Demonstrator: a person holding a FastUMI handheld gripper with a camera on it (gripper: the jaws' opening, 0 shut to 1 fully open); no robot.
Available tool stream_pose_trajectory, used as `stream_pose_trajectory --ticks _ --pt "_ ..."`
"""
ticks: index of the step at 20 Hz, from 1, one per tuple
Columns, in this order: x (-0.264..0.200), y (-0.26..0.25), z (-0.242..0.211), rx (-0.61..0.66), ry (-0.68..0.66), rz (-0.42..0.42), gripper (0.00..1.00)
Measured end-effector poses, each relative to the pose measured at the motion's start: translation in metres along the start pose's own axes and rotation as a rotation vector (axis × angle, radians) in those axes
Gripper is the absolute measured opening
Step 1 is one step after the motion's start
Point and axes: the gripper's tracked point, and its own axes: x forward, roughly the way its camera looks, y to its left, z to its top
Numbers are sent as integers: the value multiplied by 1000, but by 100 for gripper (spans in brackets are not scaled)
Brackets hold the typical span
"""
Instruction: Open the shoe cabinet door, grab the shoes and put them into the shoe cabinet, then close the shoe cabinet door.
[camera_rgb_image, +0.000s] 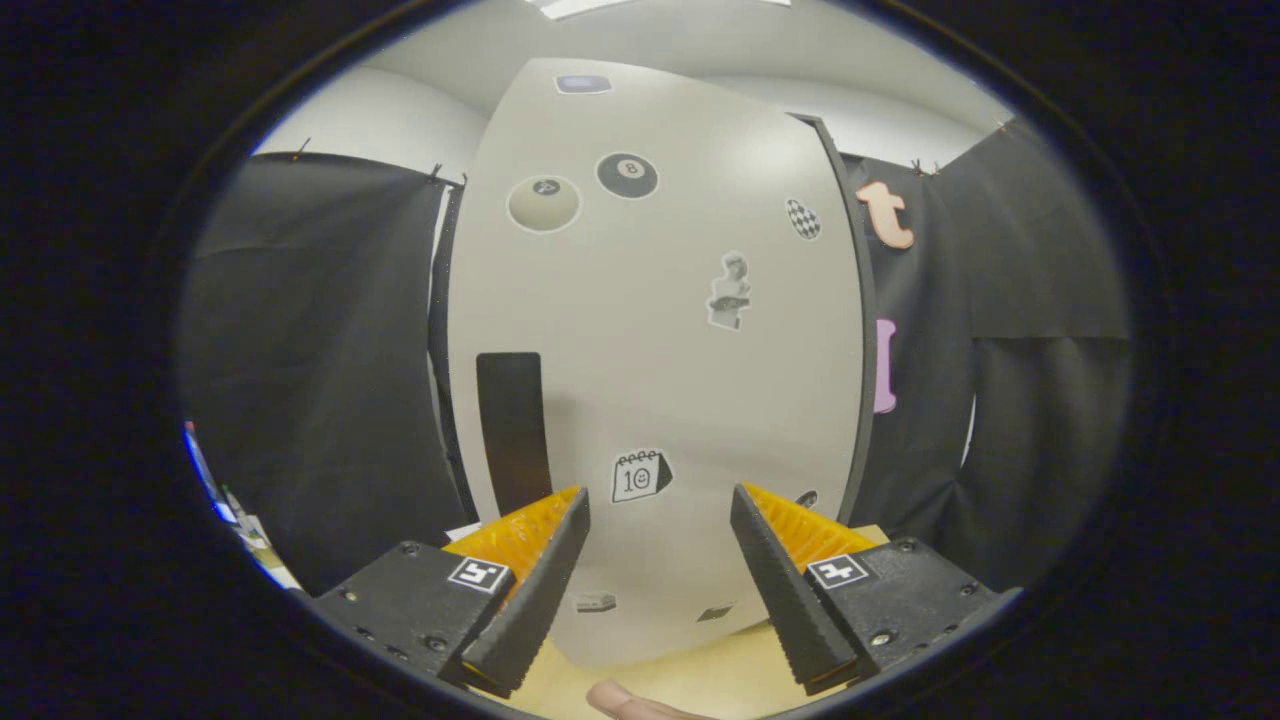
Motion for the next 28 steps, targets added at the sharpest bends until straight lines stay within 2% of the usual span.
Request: stream_pose_trajectory --ticks 8,13,15,18,28 --pt "-16 6 -10 18 -23 5 94" --pt "-42 -4 -12 -13 -37 -33 94" --pt "-56 -7 -11 -8 -52 -55 94" --pt "-88 -20 -22 11 -33 -153 94" --pt "-169 -3 -68 18 -23 -155 95"
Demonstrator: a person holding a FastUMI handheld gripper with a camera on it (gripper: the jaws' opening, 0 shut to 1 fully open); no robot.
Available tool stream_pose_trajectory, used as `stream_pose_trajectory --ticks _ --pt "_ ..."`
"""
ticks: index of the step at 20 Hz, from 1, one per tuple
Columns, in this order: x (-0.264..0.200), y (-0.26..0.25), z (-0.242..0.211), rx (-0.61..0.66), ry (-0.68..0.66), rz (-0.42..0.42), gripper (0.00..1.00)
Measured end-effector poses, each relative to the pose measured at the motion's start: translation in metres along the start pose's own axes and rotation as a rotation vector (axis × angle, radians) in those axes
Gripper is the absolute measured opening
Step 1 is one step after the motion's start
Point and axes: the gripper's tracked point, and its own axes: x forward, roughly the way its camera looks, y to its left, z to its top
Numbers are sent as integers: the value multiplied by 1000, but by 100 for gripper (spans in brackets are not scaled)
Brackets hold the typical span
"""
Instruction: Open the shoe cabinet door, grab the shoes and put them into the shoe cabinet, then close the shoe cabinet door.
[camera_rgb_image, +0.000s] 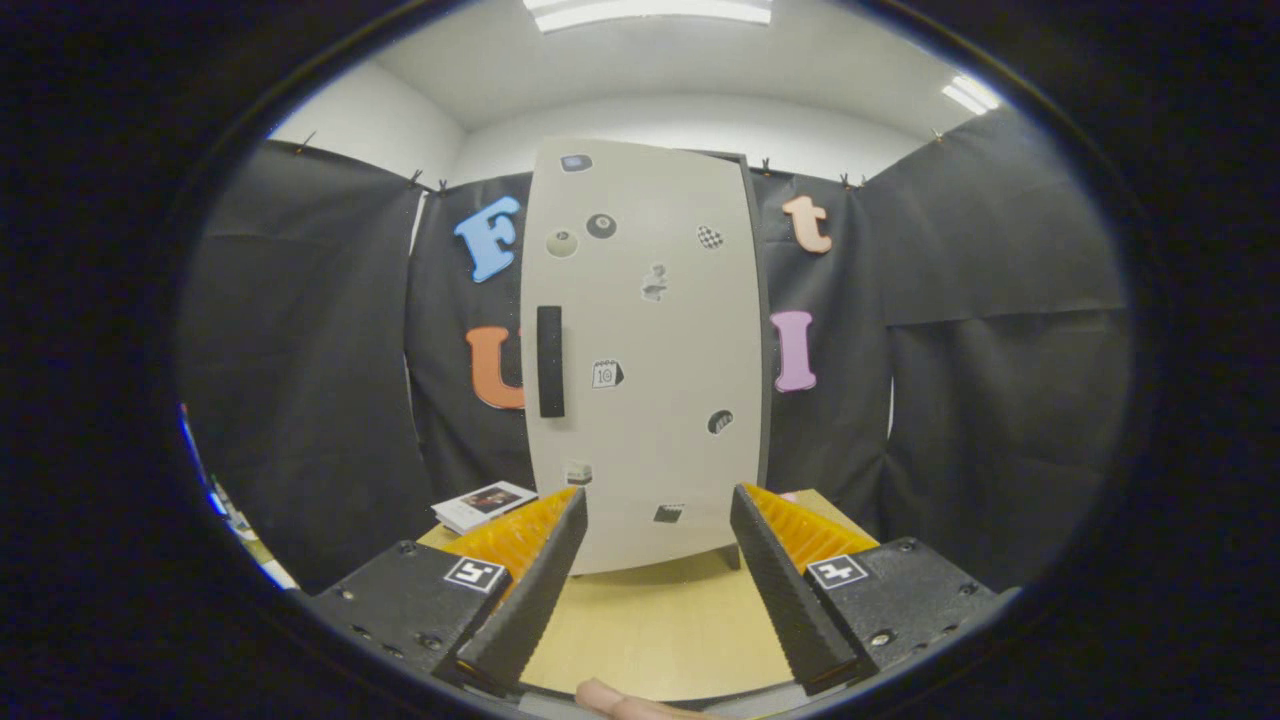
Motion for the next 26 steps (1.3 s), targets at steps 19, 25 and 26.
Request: stream_pose_trajectory --ticks 19,25,26 --pt "-55 -36 -5 -16 -57 -70 95" --pt "-65 -27 0 -32 -94 -38 95" --pt "-66 -26 2 -35 -100 -34 95"
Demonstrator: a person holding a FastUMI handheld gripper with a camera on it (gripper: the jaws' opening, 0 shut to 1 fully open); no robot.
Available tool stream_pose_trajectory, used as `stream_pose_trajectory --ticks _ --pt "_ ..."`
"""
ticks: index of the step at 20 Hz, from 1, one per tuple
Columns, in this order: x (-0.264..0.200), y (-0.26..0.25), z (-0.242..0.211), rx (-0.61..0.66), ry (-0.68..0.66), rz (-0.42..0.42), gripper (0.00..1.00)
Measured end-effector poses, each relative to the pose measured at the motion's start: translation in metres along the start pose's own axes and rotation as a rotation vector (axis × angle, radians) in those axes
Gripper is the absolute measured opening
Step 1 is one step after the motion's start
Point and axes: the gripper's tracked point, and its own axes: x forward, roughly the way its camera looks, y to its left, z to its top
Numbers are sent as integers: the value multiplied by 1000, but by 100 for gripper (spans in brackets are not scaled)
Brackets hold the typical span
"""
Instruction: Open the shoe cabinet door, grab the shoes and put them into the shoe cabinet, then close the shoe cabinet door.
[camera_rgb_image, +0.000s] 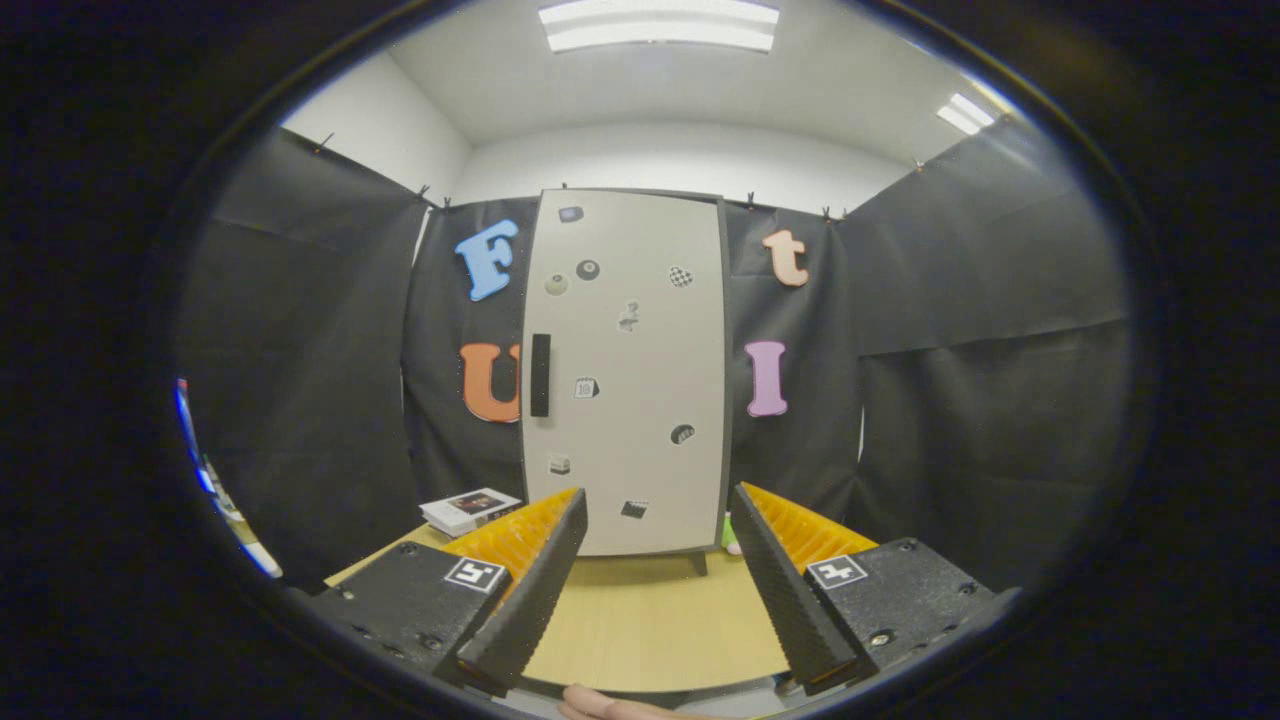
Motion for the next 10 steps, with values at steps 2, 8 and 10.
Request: stream_pose_trajectory --ticks 2,8,10 --pt "-1 2 2 -3 -12 7 95" --pt "-3 3 4 -8 -25 13 95" --pt "-2 4 3 -6 -23 21 95"
